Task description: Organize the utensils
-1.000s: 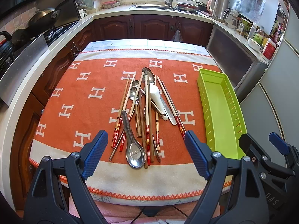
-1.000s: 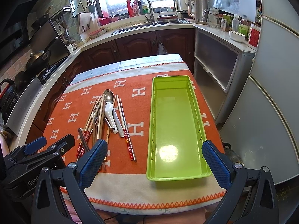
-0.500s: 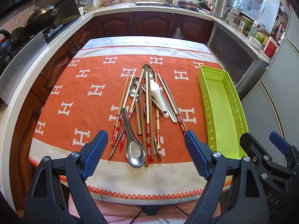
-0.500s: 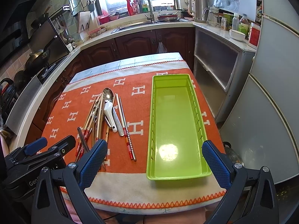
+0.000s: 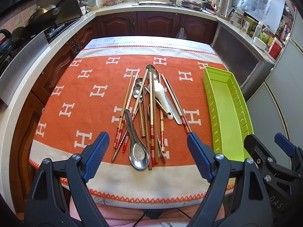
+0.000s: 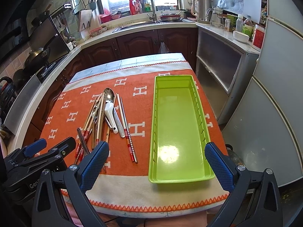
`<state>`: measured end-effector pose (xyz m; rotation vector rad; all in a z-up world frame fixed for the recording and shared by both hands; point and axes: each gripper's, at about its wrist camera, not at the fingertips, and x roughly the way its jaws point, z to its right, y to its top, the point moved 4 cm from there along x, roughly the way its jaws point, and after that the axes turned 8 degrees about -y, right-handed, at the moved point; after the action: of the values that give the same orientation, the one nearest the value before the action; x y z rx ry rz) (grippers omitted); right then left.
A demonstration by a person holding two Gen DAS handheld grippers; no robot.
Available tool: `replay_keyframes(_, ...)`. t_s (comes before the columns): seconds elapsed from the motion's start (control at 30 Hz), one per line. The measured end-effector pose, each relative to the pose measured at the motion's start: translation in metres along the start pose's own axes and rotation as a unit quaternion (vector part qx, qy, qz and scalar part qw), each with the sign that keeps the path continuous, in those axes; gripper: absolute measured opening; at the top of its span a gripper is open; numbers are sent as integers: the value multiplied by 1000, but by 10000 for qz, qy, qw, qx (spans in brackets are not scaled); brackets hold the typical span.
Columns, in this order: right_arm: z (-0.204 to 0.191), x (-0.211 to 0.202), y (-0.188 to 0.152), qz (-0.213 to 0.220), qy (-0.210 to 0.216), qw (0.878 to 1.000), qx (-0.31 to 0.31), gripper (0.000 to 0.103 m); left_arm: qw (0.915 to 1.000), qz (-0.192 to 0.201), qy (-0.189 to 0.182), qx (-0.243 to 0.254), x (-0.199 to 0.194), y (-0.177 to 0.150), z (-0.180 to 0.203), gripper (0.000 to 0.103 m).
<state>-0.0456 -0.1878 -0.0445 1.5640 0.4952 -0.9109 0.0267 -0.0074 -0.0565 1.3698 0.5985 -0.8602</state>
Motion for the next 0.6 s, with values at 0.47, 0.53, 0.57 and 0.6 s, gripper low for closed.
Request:
replay_keyframes(0.47,-14,11,23,136,-65,9995,-262,103,9996,-90,-201,153,16,24,-19,83)
replay_keyframes(0.53,-18,14,31,189,-92,9992,-326,103,9997,-138,-219,47,21,30,-28,83)
replay_keyframes(0.57,-21,16,35,193,-84,9992,-352,103,9995,-184,-247,-21,25,34,-33,83)
replay_keyframes(0.6,-24,17,39,191,-72,9991,-372,103,9994,-229,-267,-75,28,35,-37,83)
